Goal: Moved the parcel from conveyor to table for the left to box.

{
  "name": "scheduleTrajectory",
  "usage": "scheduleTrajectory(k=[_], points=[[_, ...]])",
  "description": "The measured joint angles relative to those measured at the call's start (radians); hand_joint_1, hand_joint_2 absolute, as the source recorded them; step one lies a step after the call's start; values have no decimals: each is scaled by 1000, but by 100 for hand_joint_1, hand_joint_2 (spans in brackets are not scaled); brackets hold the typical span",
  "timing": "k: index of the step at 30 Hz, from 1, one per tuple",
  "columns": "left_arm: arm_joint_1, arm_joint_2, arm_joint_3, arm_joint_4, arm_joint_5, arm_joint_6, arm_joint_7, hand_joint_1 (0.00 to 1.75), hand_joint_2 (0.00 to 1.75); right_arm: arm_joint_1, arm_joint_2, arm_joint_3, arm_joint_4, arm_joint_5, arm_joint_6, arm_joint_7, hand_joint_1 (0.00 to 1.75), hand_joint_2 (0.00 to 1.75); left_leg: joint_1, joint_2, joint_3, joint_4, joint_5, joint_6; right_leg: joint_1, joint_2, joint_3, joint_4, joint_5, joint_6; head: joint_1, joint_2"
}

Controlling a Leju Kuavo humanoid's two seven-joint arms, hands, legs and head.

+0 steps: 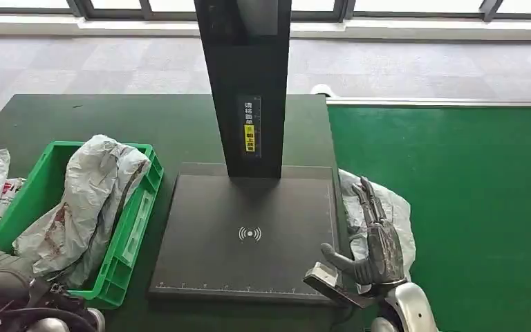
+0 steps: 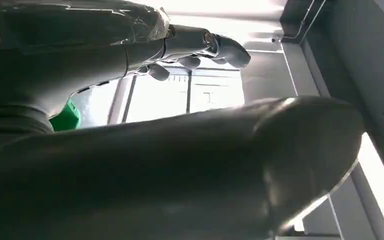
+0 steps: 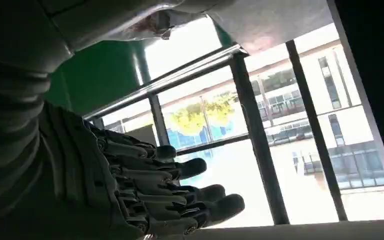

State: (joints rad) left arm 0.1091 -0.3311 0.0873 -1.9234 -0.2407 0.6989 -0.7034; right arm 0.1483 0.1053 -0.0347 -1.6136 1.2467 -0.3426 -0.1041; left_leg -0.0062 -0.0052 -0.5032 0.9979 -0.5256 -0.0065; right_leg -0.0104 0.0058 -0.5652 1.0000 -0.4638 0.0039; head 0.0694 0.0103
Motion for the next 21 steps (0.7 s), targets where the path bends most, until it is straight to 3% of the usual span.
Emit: scheduleTrajectory(k=[21], points=[[47,18,-47,-69,-24,0,0,0,0,-49,0,-124,154,90,19,94,0,175,0,0,0,0,0,0,0,0,0,0,0,0,0,0]])
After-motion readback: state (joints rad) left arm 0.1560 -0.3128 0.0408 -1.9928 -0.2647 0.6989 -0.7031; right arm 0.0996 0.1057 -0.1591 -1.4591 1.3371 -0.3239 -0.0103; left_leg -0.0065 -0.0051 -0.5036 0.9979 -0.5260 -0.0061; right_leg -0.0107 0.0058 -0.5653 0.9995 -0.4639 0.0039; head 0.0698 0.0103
